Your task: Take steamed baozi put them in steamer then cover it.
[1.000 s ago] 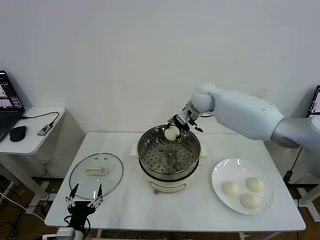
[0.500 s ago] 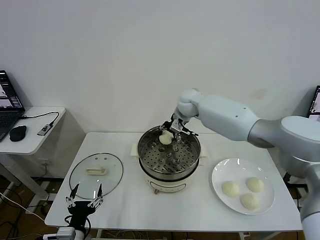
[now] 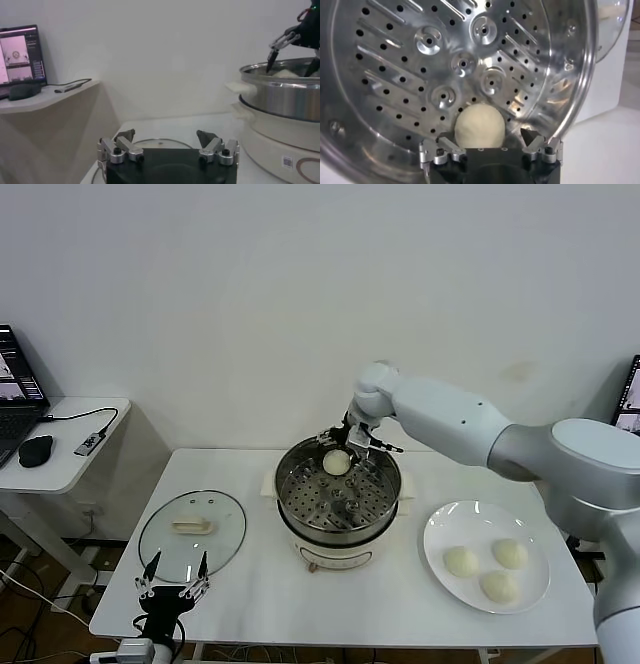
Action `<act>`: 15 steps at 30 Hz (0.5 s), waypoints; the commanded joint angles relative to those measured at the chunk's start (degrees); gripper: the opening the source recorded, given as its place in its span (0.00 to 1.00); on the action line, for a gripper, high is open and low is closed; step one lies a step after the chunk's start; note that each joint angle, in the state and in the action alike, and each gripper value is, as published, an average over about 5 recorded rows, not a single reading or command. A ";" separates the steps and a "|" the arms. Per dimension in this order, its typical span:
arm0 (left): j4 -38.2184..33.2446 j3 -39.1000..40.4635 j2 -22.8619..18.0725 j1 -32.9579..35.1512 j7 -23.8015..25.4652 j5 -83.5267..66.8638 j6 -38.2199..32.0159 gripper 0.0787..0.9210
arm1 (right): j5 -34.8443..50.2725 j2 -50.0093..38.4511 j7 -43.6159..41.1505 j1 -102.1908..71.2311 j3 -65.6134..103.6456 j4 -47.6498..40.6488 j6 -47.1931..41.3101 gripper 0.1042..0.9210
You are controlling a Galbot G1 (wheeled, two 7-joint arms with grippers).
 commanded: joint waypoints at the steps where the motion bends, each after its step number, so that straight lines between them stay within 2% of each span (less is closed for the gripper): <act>1: -1.33 -0.30 0.29 0.50 0.19 -0.01 0.18 0.88 | 19.43 -9.48 -5.82 7.99 -2.95 13.49 -18.42 0.88; 4: -1.69 -0.42 0.51 0.70 0.27 0.01 0.23 0.88 | 27.57 -16.12 -9.37 11.03 -4.81 21.45 -30.27 0.88; 7: -2.13 -0.41 0.67 0.84 0.32 0.05 0.29 0.88 | 30.06 -21.47 -11.02 13.08 -6.09 26.59 -38.43 0.88; 15: -2.99 -0.43 1.53 1.27 0.47 0.07 0.29 0.88 | 36.44 -38.59 -11.01 16.07 -9.16 39.61 -49.60 0.88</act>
